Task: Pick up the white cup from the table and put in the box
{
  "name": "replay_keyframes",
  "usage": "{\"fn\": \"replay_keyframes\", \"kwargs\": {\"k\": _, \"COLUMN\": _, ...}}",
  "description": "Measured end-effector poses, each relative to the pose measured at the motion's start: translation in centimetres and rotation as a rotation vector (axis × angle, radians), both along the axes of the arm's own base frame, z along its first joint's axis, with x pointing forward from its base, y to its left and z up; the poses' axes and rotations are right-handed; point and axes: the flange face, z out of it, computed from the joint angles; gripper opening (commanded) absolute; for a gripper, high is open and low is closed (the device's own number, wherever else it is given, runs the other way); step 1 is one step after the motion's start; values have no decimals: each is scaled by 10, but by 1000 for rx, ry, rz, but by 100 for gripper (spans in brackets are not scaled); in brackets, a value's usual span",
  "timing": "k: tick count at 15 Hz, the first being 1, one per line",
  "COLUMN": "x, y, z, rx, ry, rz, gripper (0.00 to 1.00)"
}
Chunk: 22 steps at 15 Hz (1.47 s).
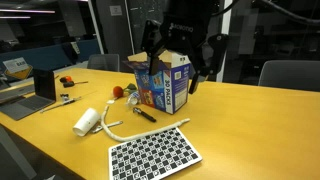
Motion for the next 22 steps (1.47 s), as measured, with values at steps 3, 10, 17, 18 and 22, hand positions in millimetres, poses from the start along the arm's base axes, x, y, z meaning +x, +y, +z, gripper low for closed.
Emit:
{"fn": "replay_keyframes", "kwargs": {"k": 3, "x": 1, "y": -1, "z": 4, "rx": -2, "ry": -9, "rz": -1, "gripper": 100}}
{"fn": "replay_keyframes", "kwargs": {"k": 10, "x": 1, "y": 1, "z": 1, "rx": -4, "ry": -2, "rz": 1, "gripper": 100}}
{"fn": "replay_keyframes", "kwargs": {"k": 17, "x": 24, "y": 80, "z": 9, "rx": -52, "ry": -94, "rz": 133, "gripper": 100}}
{"fn": "replay_keyframes", "kwargs": {"k": 18, "x": 29, "y": 102, "z": 10, "rx": -59, "ry": -112, "rz": 156, "gripper": 100}}
{"fn": "replay_keyframes", "kwargs": {"k": 22, "x": 46, "y": 187, "z": 8, "rx": -85, "ry": -159, "rz": 235, "gripper": 100}}
